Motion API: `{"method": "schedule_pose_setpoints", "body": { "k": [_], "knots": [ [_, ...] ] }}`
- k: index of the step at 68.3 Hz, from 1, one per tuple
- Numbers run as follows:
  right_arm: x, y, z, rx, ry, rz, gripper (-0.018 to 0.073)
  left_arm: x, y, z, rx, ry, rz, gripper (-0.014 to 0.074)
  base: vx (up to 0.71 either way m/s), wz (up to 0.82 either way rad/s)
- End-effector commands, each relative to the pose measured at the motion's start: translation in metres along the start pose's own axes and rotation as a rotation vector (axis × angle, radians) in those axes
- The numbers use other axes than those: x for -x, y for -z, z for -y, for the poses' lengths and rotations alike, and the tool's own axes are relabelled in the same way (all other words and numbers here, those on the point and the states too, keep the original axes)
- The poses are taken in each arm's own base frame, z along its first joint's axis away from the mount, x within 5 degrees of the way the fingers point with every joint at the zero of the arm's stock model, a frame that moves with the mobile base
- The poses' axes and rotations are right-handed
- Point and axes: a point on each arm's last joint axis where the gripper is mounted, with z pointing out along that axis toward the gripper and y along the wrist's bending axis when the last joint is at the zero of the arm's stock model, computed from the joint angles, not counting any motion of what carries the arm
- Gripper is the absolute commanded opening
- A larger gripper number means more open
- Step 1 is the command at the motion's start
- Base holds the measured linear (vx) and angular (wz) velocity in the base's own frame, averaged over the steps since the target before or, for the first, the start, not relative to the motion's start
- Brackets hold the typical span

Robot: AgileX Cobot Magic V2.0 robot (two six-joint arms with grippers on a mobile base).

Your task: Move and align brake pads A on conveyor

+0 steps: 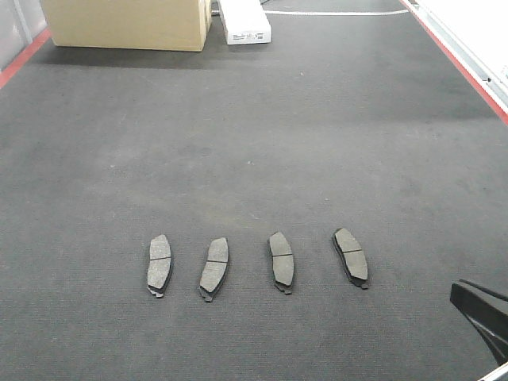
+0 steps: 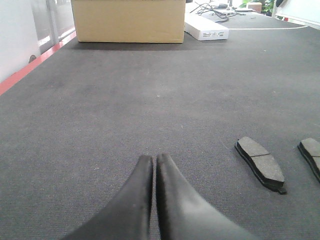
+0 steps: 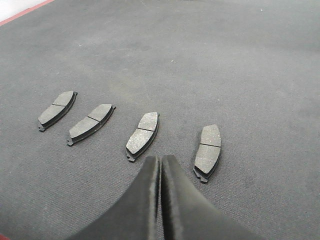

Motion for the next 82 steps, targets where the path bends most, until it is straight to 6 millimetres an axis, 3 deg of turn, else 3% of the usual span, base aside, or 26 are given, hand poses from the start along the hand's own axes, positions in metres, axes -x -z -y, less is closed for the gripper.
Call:
{"method": "schedule_pose_setpoints", "body": {
  "k": [1, 13, 23, 40, 54, 82],
  "knots": [
    [0.015, 0.003, -0.001, 0.007, 0.009, 0.091, -0.0009, 0.01, 0.002, 0.0, -0.002, 0.003, 0.097, -0.0006, 0.0, 0.0],
    [0.017, 0.012, 0.002, -0.013, -0.015, 0.144, -0.0009, 0.01, 0.002, 0.0, -0.002, 0.003, 0.097, -0.0006, 0.0, 0.0],
    [0.01, 0.021, 0.014, -0.144, -0.05, 0.284, -0.0009, 0.01, 0.002, 0.0, -0.002, 0.003, 0.097, -0.0006, 0.0, 0.0],
    [-0.046, 0.028, 0.026, -0.37, -0.068, 0.427, -0.0009, 0.01, 0.002, 0.0, -0.002, 0.003, 0.097, -0.0006, 0.0, 0.0],
    [-0.093, 0.015, 0.029, -0.423, -0.082, 0.412, -0.0009, 0.01, 0.002, 0.0, -0.002, 0.003, 0.097, -0.0006, 0.0, 0.0],
    [-0.096, 0.014, 0.03, -0.425, -0.078, 0.384, -0.0009, 0.01, 0.002, 0.0, -0.002, 0.003, 0.097, -0.0006, 0.0, 0.0]
  ]
}}
